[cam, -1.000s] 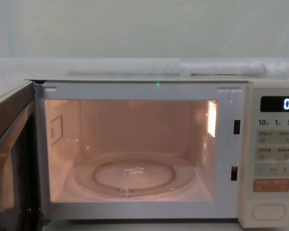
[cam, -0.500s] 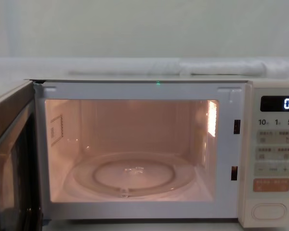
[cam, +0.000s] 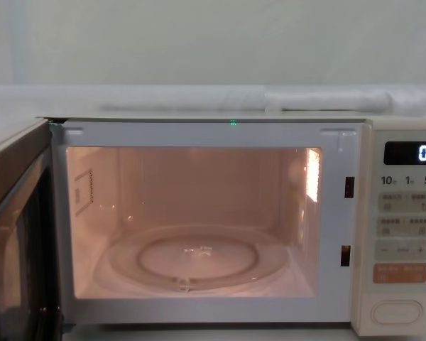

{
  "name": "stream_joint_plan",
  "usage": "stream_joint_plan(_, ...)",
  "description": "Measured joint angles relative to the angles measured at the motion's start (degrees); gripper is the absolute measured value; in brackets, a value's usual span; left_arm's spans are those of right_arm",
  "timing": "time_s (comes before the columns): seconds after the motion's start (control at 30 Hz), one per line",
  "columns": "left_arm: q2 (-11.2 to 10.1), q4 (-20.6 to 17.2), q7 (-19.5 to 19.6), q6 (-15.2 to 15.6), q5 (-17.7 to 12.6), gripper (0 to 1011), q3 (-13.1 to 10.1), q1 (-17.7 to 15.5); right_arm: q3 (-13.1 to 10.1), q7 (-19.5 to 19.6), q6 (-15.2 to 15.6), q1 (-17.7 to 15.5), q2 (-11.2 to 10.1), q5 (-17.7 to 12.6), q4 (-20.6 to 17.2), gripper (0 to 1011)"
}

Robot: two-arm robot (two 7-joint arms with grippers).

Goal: Press the button to open the microwave door with one hand; close the microwave door with the other hand.

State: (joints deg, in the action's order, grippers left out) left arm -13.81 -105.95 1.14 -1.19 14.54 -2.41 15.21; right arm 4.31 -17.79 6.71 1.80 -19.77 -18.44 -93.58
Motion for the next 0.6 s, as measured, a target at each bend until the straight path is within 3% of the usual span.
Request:
stream_joint_plan(0.2, 0.0, 0.0, 0.0, 0.0, 0.0, 1001, 0.0, 0.0, -0.1, 0.2, -0.1, 0.0, 0.2, 0.1, 0.0, 33)
stream_joint_plan(0.6, 0.0, 0.0, 0.0, 0.0, 0.0, 1001, 0.0, 0.0, -0.2, 0.4, -0.2, -0.1, 0.3, 0.3, 0.0, 367)
